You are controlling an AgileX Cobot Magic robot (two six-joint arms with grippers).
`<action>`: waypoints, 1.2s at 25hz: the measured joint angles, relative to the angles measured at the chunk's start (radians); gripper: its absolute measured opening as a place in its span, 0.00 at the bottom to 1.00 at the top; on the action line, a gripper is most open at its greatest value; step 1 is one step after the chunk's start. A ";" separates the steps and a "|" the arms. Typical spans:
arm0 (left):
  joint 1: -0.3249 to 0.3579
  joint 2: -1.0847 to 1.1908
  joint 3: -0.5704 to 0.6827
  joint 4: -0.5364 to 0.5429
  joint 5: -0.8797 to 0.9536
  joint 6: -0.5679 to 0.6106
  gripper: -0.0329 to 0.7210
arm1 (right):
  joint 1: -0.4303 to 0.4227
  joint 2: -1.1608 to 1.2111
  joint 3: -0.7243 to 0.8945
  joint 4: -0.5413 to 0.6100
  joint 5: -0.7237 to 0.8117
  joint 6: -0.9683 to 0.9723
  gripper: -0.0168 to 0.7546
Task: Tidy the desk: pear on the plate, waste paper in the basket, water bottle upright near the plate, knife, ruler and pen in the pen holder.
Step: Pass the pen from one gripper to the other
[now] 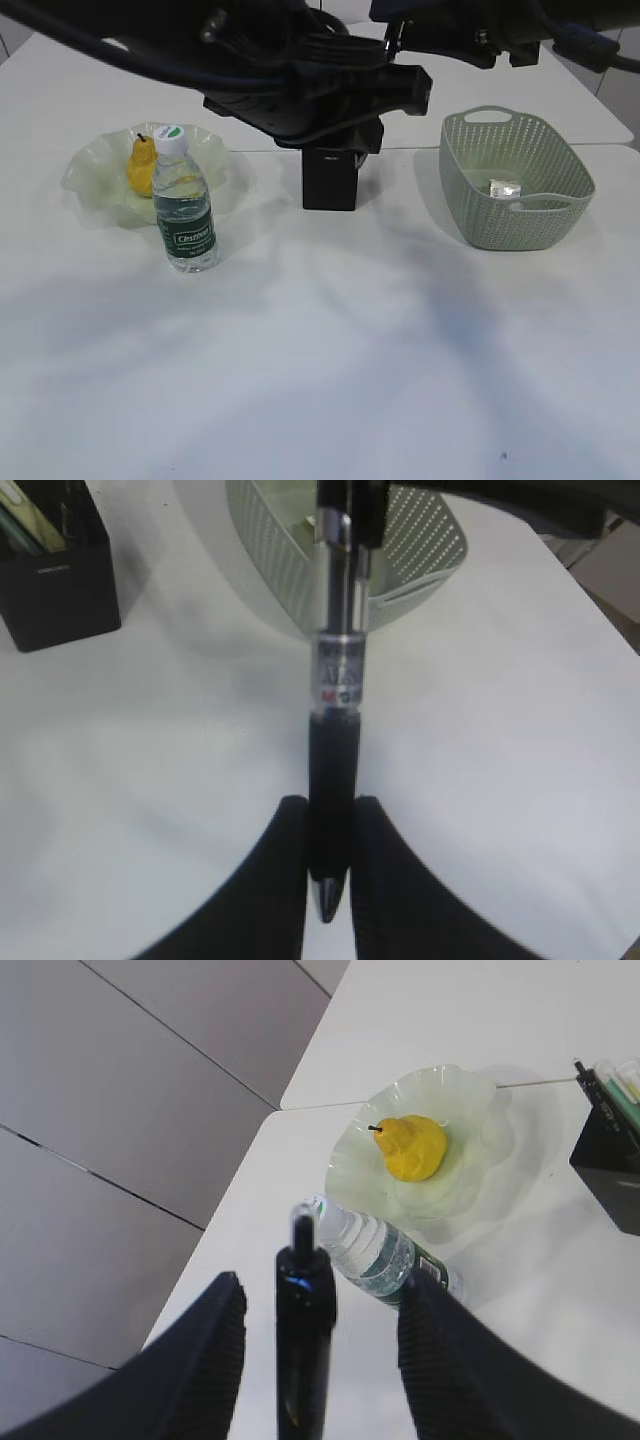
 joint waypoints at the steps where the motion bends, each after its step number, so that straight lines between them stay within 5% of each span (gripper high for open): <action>1: 0.000 0.000 0.000 -0.013 -0.002 0.008 0.12 | 0.000 0.000 0.000 0.000 0.000 -0.001 0.51; 10: 0.000 0.000 0.000 -0.043 -0.043 0.021 0.12 | 0.000 0.000 0.000 0.000 0.000 -0.003 0.49; 25: 0.000 0.000 0.000 -0.064 -0.046 0.021 0.12 | 0.000 0.000 0.000 0.009 0.000 -0.003 0.16; 30: 0.000 0.000 0.000 -0.064 -0.045 0.021 0.12 | 0.000 0.000 0.000 0.013 0.000 -0.003 0.13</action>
